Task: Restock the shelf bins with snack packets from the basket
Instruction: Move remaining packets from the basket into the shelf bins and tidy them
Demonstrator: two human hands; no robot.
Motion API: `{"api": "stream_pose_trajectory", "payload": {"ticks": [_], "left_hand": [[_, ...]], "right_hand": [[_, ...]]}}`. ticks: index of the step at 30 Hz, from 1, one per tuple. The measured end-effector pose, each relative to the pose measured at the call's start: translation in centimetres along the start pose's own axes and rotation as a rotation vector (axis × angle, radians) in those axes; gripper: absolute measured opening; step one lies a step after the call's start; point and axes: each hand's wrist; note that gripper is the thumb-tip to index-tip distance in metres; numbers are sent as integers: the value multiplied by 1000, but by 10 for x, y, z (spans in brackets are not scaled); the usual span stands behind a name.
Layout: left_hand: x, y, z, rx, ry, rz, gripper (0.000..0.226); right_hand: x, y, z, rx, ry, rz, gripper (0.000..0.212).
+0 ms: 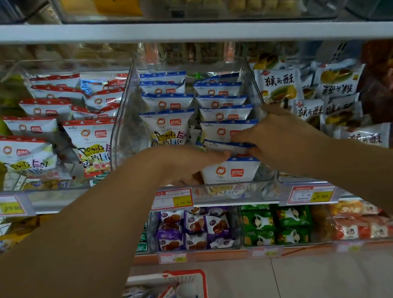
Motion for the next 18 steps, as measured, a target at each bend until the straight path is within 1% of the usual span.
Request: {"api": "stream_pose_trajectory", "payload": {"ticks": [2, 4, 9, 11, 12, 13, 14, 15, 16, 18], "left_hand": [[0, -4, 4, -29, -27, -54, 67], [-3, -9, 10, -62, -52, -92, 60], [-8, -10, 7, -38, -66, -53, 58], [-9, -7, 3, -68, -20, 16, 73], [-10, -6, 2, -103, 8, 64, 80], [-10, -5, 1, -138, 29, 100, 82], [-11, -4, 1, -162, 32, 104, 78], [-12, -3, 0, -181, 19, 78, 72], [-12, -3, 0, -197, -1, 44, 66], [-11, -5, -2, -205, -9, 46, 64]], "right_hand": [[-1, 0, 6, -15, -17, 61, 38], [-1, -3, 13, -19, -13, 76, 36], [-4, -3, 16, -5, 35, 71, 36], [-3, 4, 10, -43, -3, 128, 41], [-1, 8, 6, -101, -13, 177, 43], [2, 9, 1, -172, -3, 226, 41], [6, 9, -4, -222, 23, 262, 36], [11, 9, -9, -234, 57, 284, 32], [14, 7, -13, -219, 92, 285, 30], [17, 2, -17, -138, 109, 270, 30]]}}
Point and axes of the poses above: each hand's wrist, its own z-axis towards the middle knuckle, its own y-axis out of the back of the hand, x = y × z, and after that the axes turned 10 degrees about z, right-handed
